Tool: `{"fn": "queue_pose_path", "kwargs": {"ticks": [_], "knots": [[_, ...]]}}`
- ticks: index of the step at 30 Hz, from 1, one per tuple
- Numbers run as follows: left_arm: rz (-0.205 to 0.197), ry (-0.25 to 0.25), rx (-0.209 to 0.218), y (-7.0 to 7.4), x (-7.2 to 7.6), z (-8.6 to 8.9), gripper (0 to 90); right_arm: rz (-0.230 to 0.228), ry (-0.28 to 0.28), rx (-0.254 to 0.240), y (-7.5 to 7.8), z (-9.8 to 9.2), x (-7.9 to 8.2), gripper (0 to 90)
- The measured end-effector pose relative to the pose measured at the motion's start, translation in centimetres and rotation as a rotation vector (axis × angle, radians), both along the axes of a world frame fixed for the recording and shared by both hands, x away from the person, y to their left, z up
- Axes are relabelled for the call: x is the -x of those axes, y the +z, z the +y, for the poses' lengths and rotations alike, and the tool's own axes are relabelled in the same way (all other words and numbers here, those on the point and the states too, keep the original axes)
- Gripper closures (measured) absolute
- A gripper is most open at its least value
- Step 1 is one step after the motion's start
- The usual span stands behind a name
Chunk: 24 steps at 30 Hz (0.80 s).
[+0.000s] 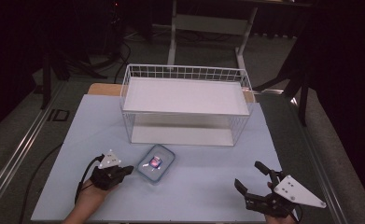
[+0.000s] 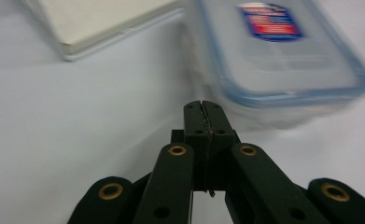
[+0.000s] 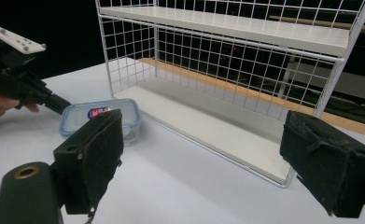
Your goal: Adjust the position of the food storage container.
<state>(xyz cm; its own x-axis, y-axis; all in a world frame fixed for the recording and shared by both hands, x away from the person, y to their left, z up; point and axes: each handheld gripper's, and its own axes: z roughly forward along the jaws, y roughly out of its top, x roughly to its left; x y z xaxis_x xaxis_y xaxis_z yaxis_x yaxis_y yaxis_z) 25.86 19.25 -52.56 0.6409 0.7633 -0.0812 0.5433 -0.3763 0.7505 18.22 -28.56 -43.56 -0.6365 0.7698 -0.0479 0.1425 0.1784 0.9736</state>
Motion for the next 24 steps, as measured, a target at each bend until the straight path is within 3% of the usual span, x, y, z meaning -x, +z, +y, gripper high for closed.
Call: {"fn": "queue_pose_path", "kwargs": {"ticks": [4,6,8,11,24], "knots": [[0.004,-0.001,-0.017,-0.3,-1.2,-0.4,90.0,0.008,0.000,-0.001,-0.1,0.0,-0.1,13.5],[0.015,-0.012,0.007,-0.4,-1.3,-0.9,90.0,0.008,-0.001,0.002,-0.1,0.0,-0.1,13.5],[0.009,-0.031,-0.019,-0.5,-0.9,-1.6,90.0,0.006,0.001,0.000,-0.1,0.0,-0.1,13.5],[0.023,-0.052,-0.025,-0.6,-0.4,-2.3,90.0,0.008,-0.001,-0.004,-0.2,-0.1,-0.1,13.5],[0.062,-0.214,0.003,-0.8,1.9,-8.2,90.0,0.013,0.004,-0.004,-0.2,-0.1,-0.2,13.5]]}}
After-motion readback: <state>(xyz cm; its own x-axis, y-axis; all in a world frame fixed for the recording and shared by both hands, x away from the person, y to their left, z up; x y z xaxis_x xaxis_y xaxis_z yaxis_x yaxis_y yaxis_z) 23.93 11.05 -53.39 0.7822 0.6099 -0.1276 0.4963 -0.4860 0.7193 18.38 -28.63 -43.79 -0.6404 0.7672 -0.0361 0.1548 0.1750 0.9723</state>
